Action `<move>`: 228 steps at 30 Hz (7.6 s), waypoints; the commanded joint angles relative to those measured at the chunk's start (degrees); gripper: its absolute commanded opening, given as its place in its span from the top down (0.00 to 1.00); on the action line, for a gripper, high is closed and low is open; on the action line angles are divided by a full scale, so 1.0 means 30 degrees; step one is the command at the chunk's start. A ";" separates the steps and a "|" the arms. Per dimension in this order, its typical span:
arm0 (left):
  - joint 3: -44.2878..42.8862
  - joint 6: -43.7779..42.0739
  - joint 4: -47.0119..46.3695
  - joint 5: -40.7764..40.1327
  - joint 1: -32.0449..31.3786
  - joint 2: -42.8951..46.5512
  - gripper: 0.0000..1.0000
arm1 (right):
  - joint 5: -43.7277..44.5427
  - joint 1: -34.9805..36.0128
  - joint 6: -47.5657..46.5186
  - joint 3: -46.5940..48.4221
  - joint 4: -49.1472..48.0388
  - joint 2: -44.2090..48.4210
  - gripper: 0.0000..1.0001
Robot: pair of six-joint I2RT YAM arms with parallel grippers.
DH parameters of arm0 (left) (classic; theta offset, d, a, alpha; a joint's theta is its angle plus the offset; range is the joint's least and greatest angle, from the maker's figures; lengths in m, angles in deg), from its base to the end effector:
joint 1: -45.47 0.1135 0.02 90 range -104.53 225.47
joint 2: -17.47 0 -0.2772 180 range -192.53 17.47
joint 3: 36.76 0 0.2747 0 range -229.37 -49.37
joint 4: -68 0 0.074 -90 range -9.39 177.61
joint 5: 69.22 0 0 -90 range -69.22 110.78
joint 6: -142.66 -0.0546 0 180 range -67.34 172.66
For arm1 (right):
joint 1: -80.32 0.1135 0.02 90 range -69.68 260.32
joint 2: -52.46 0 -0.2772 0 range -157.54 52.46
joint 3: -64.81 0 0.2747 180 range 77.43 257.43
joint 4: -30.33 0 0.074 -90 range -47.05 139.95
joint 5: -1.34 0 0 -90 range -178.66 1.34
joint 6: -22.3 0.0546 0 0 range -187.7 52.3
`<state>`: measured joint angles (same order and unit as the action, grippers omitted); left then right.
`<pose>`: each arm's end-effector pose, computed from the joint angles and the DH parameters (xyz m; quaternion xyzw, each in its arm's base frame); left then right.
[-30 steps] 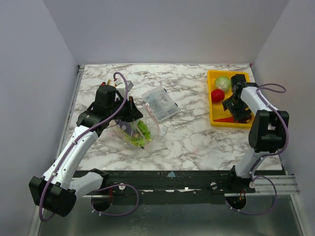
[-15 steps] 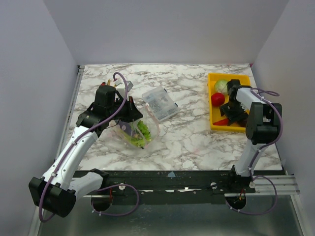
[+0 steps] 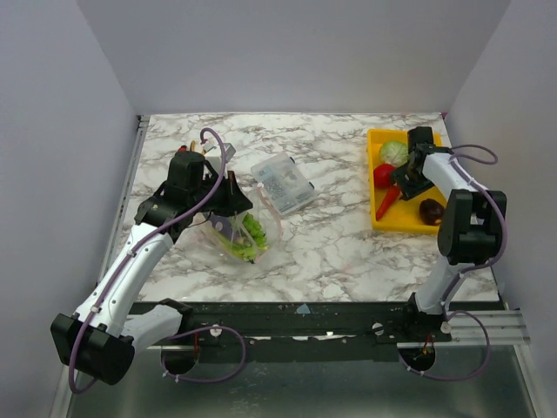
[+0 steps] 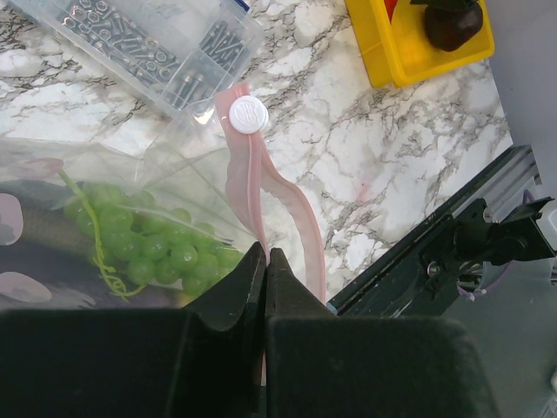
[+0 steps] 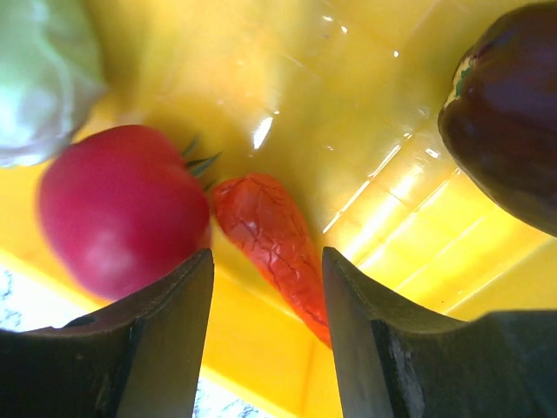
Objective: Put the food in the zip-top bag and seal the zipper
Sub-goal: Pick up the fake vegetable from the bin, then place the fake vegetable in the zipper food storage bag.
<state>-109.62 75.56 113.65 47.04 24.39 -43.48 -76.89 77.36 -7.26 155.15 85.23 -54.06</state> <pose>0.2306 -0.1148 0.3442 0.0934 0.8604 -0.3577 0.3507 0.4029 -0.0320 0.1821 0.5299 0.8260 -0.0101 0.1920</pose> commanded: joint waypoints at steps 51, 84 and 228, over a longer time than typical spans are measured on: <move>0.0513 -0.0425 -0.1640 0.0331 0.0391 0.1325 1.00 | -1.5667 1.1239 -1.2712 -0.2664 -0.6947 0.9782 1.00; 0.0952 -0.0286 -0.2505 0.0994 0.0399 0.1946 1.00 | -1.2573 1.7040 -0.8257 0.4393 -0.3689 0.0017 0.92; 0.1186 0.0249 -0.2692 0.0522 0.1131 0.1661 1.00 | -0.0687 2.0503 -1.0913 -0.4150 -1.3061 0.6600 0.41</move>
<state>-105.86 76.87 106.85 48.73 27.47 -38.87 -81.68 138.51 -41.22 140.17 41.14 -35.24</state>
